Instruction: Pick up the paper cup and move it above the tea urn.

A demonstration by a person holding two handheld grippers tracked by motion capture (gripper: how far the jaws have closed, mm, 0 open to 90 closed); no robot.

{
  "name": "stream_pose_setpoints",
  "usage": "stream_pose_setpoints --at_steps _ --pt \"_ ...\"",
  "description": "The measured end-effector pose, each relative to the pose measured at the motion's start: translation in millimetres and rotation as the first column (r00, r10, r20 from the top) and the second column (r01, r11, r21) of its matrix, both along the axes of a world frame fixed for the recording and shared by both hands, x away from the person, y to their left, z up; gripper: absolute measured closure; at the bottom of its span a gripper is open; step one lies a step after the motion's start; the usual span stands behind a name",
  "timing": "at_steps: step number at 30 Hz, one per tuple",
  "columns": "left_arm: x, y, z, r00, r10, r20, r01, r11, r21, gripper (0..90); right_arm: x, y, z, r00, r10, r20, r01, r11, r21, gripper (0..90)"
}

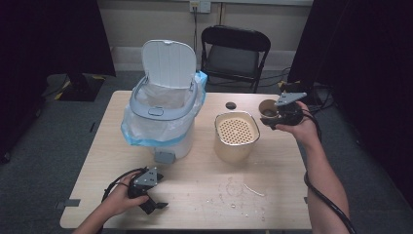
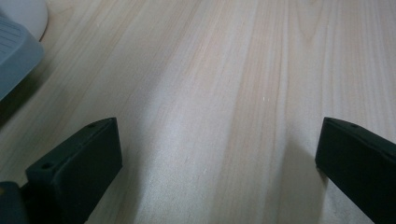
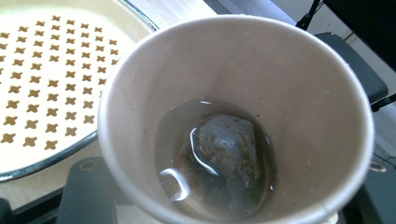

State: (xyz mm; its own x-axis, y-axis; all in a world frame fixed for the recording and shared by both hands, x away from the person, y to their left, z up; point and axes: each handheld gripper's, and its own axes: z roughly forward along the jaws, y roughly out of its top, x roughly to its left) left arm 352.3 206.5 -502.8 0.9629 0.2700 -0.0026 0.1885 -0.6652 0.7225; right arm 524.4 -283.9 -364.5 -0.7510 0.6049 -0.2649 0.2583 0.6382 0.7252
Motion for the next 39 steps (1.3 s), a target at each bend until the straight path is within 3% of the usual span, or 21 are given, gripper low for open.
stream_pose_setpoints --at_steps 16,23,34,39 --pt "0.0 0.0 0.1 1.0000 -0.001 0.000 0.001 1.0000 0.000 0.0 -1.2 15.7 16.5 0.9975 0.038 0.059 -0.034 0.997 -0.070 31.6" --pt "0.0 0.0 0.1 1.0000 -0.001 0.000 0.001 1.0000 0.000 0.0 -3.0 24.0 24.6 0.9902 0.050 0.130 -0.032 0.990 -0.134 32.0" --pt "0.2 0.3 0.6 1.0000 -0.005 -0.004 0.005 1.0000 0.006 0.0 -5.8 31.9 31.3 0.9826 0.086 0.165 -0.056 0.982 -0.179 32.5" --pt "0.2 0.3 0.6 1.0000 -0.005 -0.004 0.005 1.0000 0.006 0.0 -8.1 35.0 34.0 0.9749 0.091 0.203 -0.048 0.977 -0.210 33.3"
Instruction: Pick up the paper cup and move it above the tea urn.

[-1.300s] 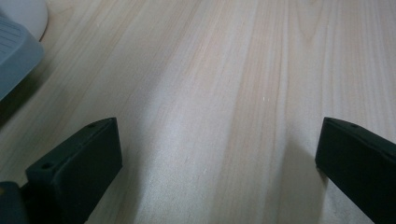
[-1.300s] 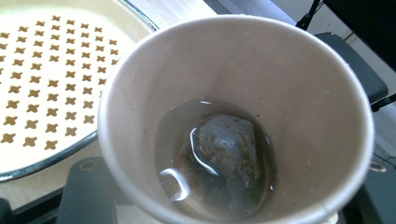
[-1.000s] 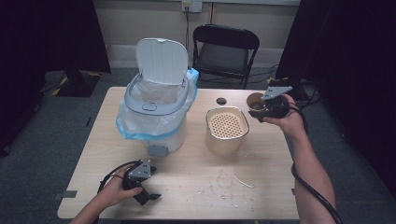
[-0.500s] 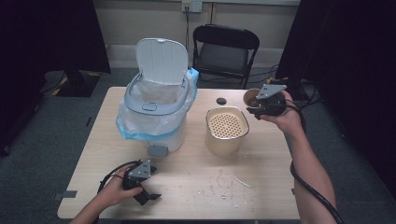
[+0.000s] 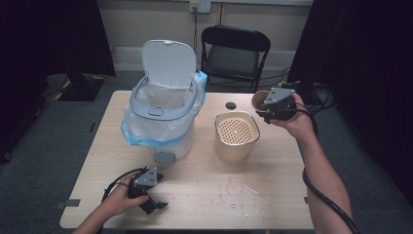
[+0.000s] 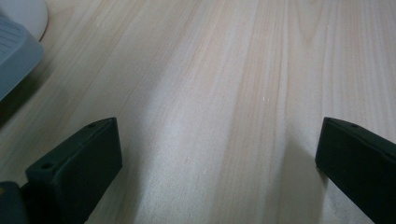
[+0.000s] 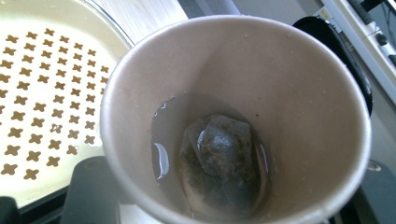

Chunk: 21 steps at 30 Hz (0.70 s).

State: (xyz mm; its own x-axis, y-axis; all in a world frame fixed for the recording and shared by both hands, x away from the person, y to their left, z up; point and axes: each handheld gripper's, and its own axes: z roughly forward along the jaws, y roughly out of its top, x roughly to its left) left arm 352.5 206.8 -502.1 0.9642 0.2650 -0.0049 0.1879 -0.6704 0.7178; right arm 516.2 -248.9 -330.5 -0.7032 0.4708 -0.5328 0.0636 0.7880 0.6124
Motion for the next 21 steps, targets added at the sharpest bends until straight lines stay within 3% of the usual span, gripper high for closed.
stream_pose_setpoints --at_steps 3,10,14,21 --pt "0.0 0.0 0.0 1.0000 0.000 0.001 0.000 1.0000 0.000 0.0 -1.3 2.4 1.4 0.9999 0.006 0.016 -0.006 1.000 -0.012 33.4" --pt "0.0 0.0 0.0 1.0000 0.000 0.000 0.000 1.0000 0.000 0.0 -5.1 13.0 2.5 0.9976 0.039 0.056 -0.034 0.995 -0.092 33.7" --pt "0.0 0.0 0.0 1.0000 0.000 0.001 0.000 1.0000 -0.001 0.0 -7.9 18.6 2.6 0.9933 0.058 0.100 -0.041 0.986 -0.164 34.0" --pt "-0.1 0.0 -0.1 1.0000 0.001 -0.001 -0.001 1.0000 0.000 0.0 -10.6 20.8 8.2 0.9869 0.061 0.149 -0.028 0.977 -0.214 34.3"
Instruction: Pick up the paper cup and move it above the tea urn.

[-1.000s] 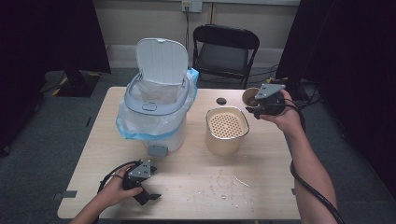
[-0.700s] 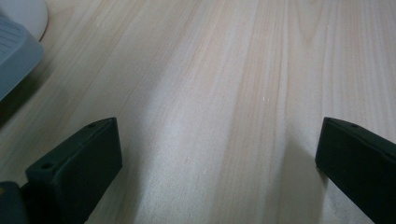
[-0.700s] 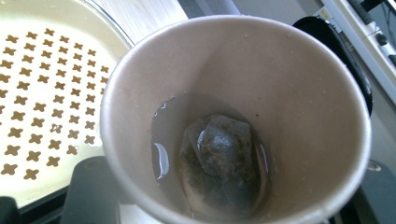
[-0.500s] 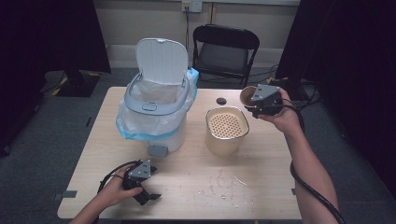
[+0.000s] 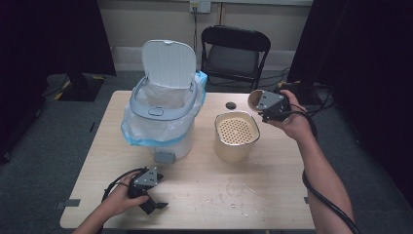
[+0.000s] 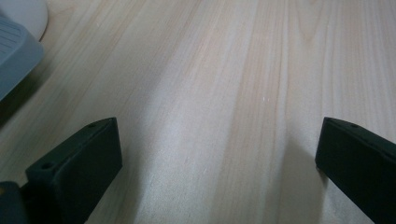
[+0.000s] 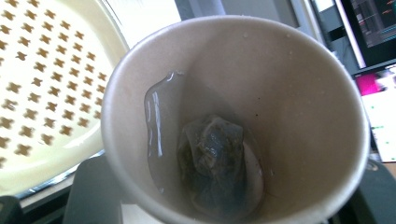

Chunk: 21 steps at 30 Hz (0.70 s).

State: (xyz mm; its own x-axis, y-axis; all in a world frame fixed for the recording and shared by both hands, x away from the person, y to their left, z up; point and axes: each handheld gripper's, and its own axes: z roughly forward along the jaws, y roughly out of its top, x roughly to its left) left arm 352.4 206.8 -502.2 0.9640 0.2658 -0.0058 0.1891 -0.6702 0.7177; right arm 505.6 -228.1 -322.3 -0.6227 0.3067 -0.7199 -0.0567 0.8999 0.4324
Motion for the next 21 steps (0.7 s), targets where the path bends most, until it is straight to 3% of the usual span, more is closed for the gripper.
stream_pose_setpoints --at_steps 10,14,17,21 --pt "0.0 0.0 0.0 1.0000 0.000 0.000 0.000 1.0000 0.000 0.0 -6.4 7.1 2.6 0.9987 0.026 0.044 -0.023 0.997 -0.078 34.2" --pt "0.1 0.0 0.0 1.0000 -0.001 0.000 0.001 1.0000 0.000 0.0 -8.6 11.9 3.3 0.9965 0.043 0.072 -0.033 0.990 -0.138 34.4" --pt "0.1 0.0 0.0 1.0000 -0.001 0.001 0.001 1.0000 0.000 0.0 -10.3 15.7 2.7 0.9941 0.060 0.091 -0.041 0.979 -0.199 34.4" --pt "0.1 0.0 0.0 1.0000 -0.001 0.001 0.001 1.0000 0.000 0.0 -11.9 19.3 3.8 0.9924 0.065 0.104 -0.041 0.974 -0.221 34.6"
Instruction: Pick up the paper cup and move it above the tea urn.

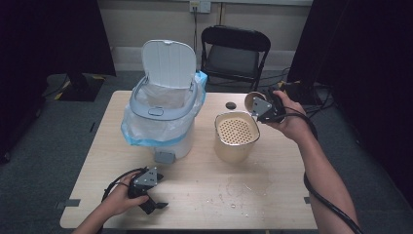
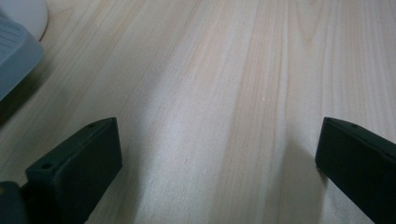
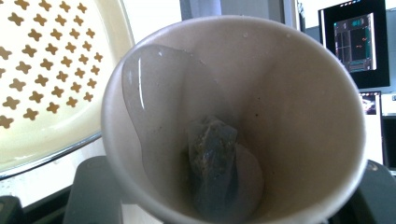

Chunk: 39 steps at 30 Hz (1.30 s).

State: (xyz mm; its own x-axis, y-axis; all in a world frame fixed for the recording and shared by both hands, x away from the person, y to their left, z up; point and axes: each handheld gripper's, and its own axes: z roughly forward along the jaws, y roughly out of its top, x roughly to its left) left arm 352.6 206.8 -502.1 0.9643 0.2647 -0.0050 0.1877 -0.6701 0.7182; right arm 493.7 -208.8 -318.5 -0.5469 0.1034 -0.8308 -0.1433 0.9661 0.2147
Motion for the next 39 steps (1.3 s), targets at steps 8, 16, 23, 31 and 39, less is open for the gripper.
stream_pose_setpoints --at_steps 8,16,23,31,39 --pt "0.0 0.0 0.0 1.0000 0.000 0.000 0.000 1.0000 0.000 0.0 -4.0 4.4 4.5 0.9984 0.011 0.056 -0.007 0.997 -0.079 34.9" --pt "-0.1 0.1 0.0 1.0000 0.001 -0.001 -0.001 1.0000 0.001 0.0 -9.2 11.2 5.1 0.9912 0.032 0.128 -0.004 0.977 -0.214 35.1" --pt "-0.1 0.0 0.0 1.0000 0.001 -0.001 -0.001 1.0000 0.001 0.0 -15.3 22.5 4.7 0.9500 0.092 0.298 0.039 0.913 -0.407 35.5" --pt "0.0 0.0 0.0 1.0000 0.000 0.000 0.000 1.0000 0.000 0.0 -21.4 35.6 6.8 0.9139 0.178 0.365 0.022 0.876 -0.482 35.5" --pt "0.0 0.0 0.0 1.0000 0.000 0.000 0.000 1.0000 0.000 0.0 -19.2 37.5 4.4 0.8993 0.201 0.389 0.043 0.844 -0.534 35.5"
